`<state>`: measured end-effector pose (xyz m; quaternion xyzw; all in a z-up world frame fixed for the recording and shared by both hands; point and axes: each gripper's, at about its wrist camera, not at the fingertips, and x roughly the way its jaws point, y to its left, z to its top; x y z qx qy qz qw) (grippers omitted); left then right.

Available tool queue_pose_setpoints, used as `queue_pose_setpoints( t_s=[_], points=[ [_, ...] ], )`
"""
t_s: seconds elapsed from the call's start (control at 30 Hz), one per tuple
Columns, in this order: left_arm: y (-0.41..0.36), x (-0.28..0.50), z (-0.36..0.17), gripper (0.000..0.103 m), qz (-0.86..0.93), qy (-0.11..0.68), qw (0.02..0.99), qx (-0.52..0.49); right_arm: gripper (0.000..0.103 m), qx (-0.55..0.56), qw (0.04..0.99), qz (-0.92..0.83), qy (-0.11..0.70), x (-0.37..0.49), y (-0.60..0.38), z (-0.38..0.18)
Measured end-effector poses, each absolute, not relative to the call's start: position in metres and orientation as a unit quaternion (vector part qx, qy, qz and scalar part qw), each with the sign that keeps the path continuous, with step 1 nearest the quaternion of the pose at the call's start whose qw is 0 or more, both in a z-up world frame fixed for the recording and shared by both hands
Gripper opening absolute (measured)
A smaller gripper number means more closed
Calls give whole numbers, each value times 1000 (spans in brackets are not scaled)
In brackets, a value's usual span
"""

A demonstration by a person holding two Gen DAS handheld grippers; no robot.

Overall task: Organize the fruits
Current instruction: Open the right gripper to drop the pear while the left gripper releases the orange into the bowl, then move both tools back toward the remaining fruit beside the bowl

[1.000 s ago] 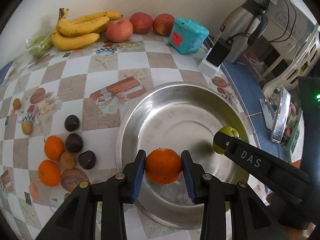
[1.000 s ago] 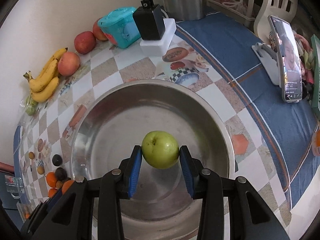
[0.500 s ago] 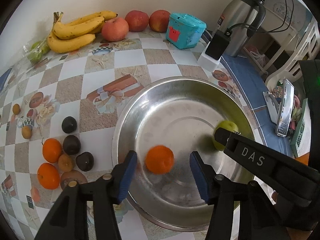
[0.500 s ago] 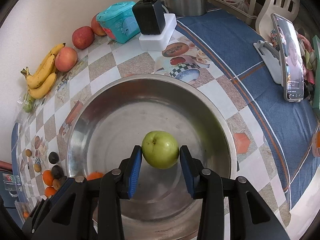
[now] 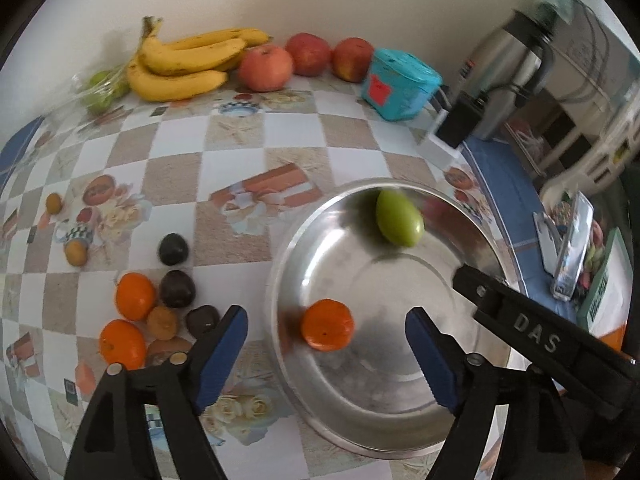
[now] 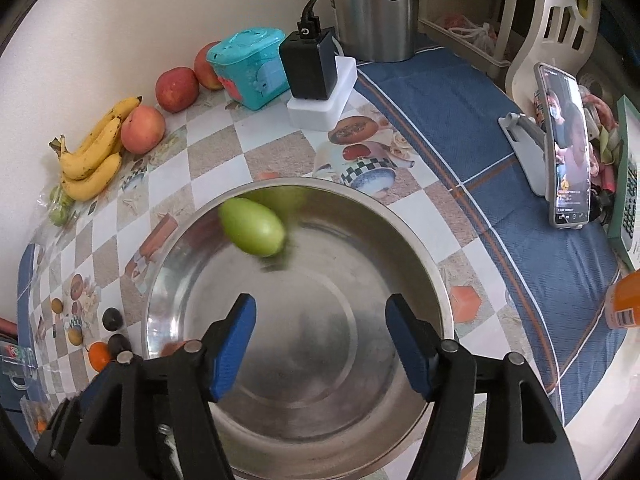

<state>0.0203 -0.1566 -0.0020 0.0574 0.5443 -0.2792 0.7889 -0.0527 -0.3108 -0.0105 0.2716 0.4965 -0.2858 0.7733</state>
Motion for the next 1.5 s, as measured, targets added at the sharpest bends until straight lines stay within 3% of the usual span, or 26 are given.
queue_pose_setpoints(
  t_s=[0.43,0.67,0.77,0.87,1.13,1.17,1.27,1.5],
  points=[
    [-98,57,6,87,-183,552,813,-4,69,263,780,-273,498,-50,-302,-5],
    [-70,68,14,95,-148,544,825,-31,69,243,795,-253,495,-42,-285,6],
    [-63,71,16,96,-137,542,829,-37,69,235,800,-243,495,-38,-276,9],
    [-57,73,15,103,-122,541,832,-36,69,225,803,-231,502,-32,-267,9],
    [-49,75,10,103,-89,530,843,-14,69,208,805,-221,510,-25,-255,5],
    [-48,74,10,103,-87,525,847,-10,70,207,805,-220,511,-25,-254,4],
    [-46,73,13,103,-87,503,860,-6,87,201,808,-215,510,-23,-251,1],
    [-47,72,18,103,-87,482,872,7,94,194,814,-220,502,-22,-250,-3]
  ],
)
